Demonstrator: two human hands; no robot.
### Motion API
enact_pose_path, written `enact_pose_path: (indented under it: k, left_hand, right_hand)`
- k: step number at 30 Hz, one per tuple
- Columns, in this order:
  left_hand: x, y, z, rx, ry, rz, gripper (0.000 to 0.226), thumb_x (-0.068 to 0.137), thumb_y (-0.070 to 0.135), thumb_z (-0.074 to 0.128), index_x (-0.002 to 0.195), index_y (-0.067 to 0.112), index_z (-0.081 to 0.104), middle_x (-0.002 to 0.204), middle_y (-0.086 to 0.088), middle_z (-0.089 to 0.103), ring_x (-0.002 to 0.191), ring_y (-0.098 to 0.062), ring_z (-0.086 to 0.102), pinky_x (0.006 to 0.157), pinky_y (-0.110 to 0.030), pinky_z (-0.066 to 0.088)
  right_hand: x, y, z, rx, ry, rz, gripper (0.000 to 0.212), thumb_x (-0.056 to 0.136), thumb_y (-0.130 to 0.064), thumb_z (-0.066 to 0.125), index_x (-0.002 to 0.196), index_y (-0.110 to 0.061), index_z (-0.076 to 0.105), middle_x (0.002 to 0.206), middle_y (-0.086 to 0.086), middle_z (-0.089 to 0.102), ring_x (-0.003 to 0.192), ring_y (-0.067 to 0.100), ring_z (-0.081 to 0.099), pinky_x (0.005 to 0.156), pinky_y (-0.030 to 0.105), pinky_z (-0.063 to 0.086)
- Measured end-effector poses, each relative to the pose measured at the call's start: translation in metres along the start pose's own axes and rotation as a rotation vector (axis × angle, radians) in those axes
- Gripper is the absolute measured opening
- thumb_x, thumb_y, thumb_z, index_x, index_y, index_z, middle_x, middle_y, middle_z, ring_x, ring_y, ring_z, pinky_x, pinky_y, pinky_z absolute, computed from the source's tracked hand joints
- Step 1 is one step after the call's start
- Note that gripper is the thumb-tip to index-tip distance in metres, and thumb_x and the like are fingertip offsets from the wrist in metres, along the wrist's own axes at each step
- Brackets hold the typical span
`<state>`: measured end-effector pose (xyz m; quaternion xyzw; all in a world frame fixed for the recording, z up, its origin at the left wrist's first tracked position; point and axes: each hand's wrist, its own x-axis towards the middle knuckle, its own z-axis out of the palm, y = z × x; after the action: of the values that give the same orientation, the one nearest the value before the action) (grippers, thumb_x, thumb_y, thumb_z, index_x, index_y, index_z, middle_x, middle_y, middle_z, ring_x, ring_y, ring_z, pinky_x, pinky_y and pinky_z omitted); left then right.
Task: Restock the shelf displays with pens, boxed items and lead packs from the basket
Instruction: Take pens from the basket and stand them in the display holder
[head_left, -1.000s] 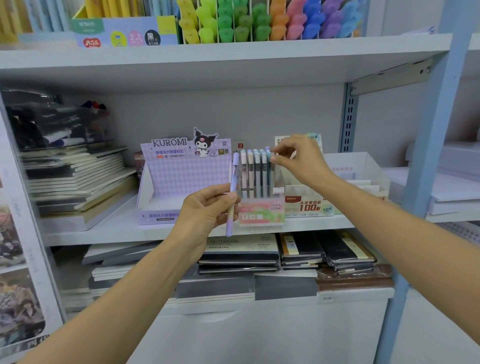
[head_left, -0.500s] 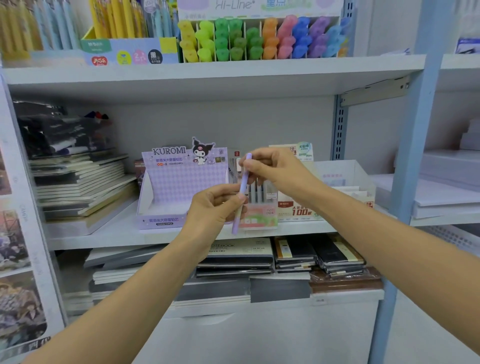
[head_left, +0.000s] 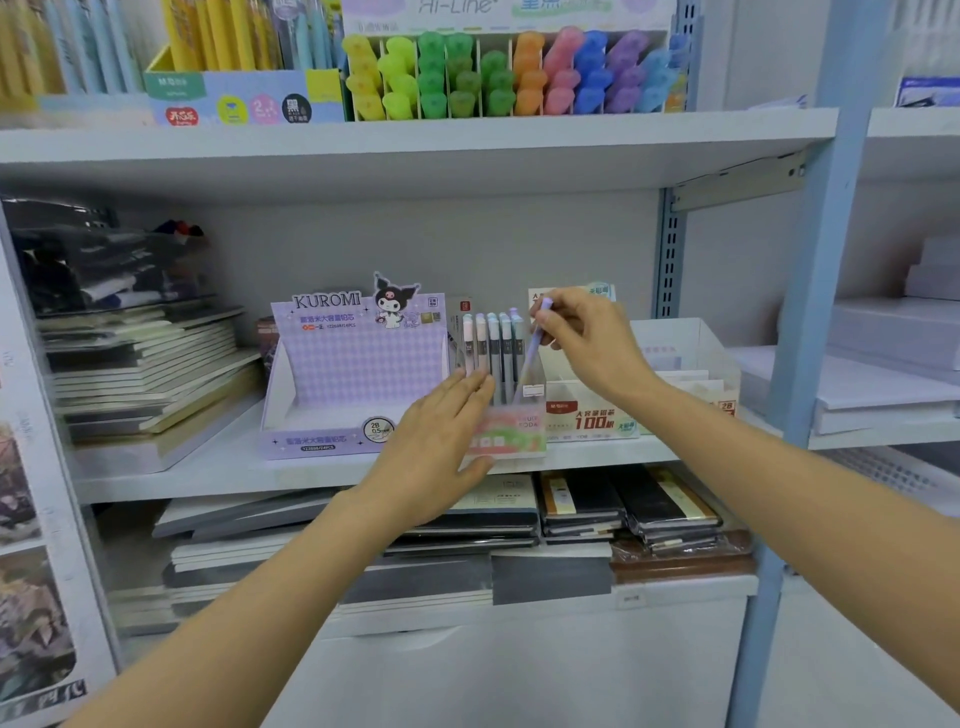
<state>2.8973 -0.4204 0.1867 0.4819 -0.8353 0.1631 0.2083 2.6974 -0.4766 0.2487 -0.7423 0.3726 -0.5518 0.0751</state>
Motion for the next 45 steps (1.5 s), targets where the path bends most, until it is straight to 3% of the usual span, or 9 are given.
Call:
enact_pose_path:
  k: [8,16,20,23,27,31,35,39,45]
  left_hand:
    - [-0.003,-0.002,0.009,-0.006,0.024,0.009,0.080,0.095,0.037,0.054,0.156,0.019,0.005,0.164,0.002,0.007,0.150,-0.016,0.001,0.121,-0.038,0.016]
    - [-0.002,-0.004,0.015,0.038,0.022,0.012,0.082,0.096,0.038,0.054,0.156,0.020,0.001,0.164,0.002,0.002,0.150,-0.016,-0.003,0.121,-0.037,0.017]
    - [-0.007,-0.001,0.014,0.007,0.064,0.015,0.079,0.096,0.034,0.054,0.156,0.020,0.006,0.164,0.002,-0.003,0.151,-0.016,-0.003,0.121,-0.038,0.016]
    - [-0.032,0.008,0.026,-0.091,0.305,0.002,0.062,0.090,0.015,0.062,0.148,0.012,0.037,0.158,-0.010,0.026,0.143,-0.026,0.029,0.113,-0.039,0.029]
    - [-0.089,0.010,0.088,-0.199,0.473,-0.149,0.039,0.081,-0.002,0.062,0.119,0.008,0.061,0.118,-0.009,0.058,0.106,-0.027,0.054,0.089,-0.039,0.043]
    - [-0.164,0.008,0.169,-0.326,0.007,-0.279,0.023,0.088,0.003,0.058,0.107,0.014,0.067,0.107,-0.005,0.062,0.100,-0.028,0.056,0.084,-0.038,0.044]
    - [-0.251,0.008,0.247,-0.337,-0.449,-0.458,0.031,0.096,0.020,0.051,0.126,0.021,0.059,0.130,-0.001,0.055,0.120,-0.021,0.047,0.096,-0.030,0.036]
    - [-0.310,0.011,0.295,-0.320,-0.724,-0.598,0.059,0.099,0.027,0.047,0.153,0.018,0.025,0.159,-0.002,0.025,0.139,-0.023,0.034,0.108,-0.031,0.032]
    - [-0.347,0.018,0.329,-0.366,-0.688,-0.700,0.062,0.099,0.028,0.048,0.153,0.009,0.022,0.161,-0.007,0.014,0.145,-0.025,0.021,0.115,-0.035,0.030]
  right_hand:
    - [0.011,0.004,-0.006,-0.044,-0.153,0.040,0.019,0.098,-0.012,0.053,0.107,0.002,0.064,0.088,0.006,0.068,0.076,0.006,0.064,0.069,0.012,0.052]
    - [0.003,0.010,0.017,-0.114,-0.057,0.050,0.014,0.090,-0.011,0.065,0.105,-0.010,0.062,0.090,0.003,0.067,0.083,0.015,0.062,0.084,0.035,0.053]
    - [-0.005,0.007,0.020,-0.240,0.005,0.012,0.030,0.090,-0.018,0.067,0.119,-0.013,0.060,0.108,0.000,0.050,0.091,0.008,0.047,0.087,0.022,0.042]
    - [-0.034,-0.009,0.026,-0.113,0.096,-0.098,0.025,0.092,-0.018,0.063,0.116,-0.011,0.060,0.103,0.000,0.054,0.083,0.007,0.049,0.076,0.016,0.041]
    - [-0.094,-0.010,0.058,0.030,-0.093,-0.150,0.013,0.096,-0.017,0.057,0.094,-0.008,0.066,0.082,-0.002,0.063,0.068,0.008,0.054,0.062,0.019,0.042]
    - [-0.179,0.033,0.105,0.059,-0.435,0.123,0.015,0.097,-0.021,0.056,0.092,-0.012,0.067,0.071,-0.005,0.063,0.064,0.016,0.062,0.061,0.035,0.054]
    - [-0.284,0.097,0.156,0.005,-0.755,0.360,0.013,0.095,-0.022,0.059,0.095,-0.012,0.068,0.078,-0.003,0.066,0.063,0.015,0.063,0.065,0.034,0.055]
    - [-0.370,0.161,0.186,-0.134,-0.914,0.573,0.011,0.093,-0.028,0.060,0.102,-0.022,0.064,0.098,-0.003,0.066,0.080,0.012,0.060,0.080,0.031,0.052]
    - [-0.440,0.224,0.196,-0.320,-0.918,0.823,0.039,0.090,-0.024,0.062,0.124,-0.008,0.054,0.118,0.010,0.063,0.106,0.027,0.061,0.084,0.032,0.047]
